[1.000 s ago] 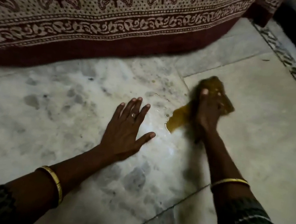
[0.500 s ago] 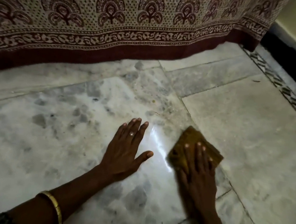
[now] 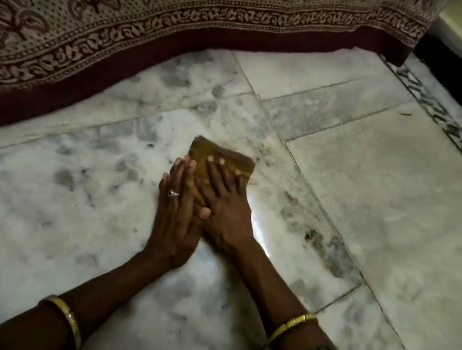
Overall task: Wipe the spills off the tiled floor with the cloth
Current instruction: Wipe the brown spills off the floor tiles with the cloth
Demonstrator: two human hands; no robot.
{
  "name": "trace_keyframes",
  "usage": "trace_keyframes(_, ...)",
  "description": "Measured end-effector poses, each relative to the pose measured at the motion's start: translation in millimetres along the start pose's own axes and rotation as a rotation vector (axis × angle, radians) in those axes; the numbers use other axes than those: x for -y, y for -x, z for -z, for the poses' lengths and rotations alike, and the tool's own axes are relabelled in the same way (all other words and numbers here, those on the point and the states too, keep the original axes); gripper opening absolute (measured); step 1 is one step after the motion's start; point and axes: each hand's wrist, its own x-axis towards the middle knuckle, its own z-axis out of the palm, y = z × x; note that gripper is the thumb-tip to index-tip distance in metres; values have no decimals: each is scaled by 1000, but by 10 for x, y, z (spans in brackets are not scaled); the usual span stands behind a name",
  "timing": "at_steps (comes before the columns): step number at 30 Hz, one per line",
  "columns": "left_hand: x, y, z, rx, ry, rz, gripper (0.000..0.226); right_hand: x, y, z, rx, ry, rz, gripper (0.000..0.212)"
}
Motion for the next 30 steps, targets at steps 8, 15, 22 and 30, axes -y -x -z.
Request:
trace_keyframes(8,213,502,300,47,-118,132,74,-150,1579,289,36,165,15,55)
trace_keyframes(15,210,582,348,156,-115,141,74,-561,483,328,-102,89,-417,63)
trace_keyframes(22,166,629,471,66,40,141,67,236,-482,-154,-52,42,-41,62)
trace_keyframes(30,144,750,482,113,-110,-43,64,538,1179,-118,-1,76,221,56)
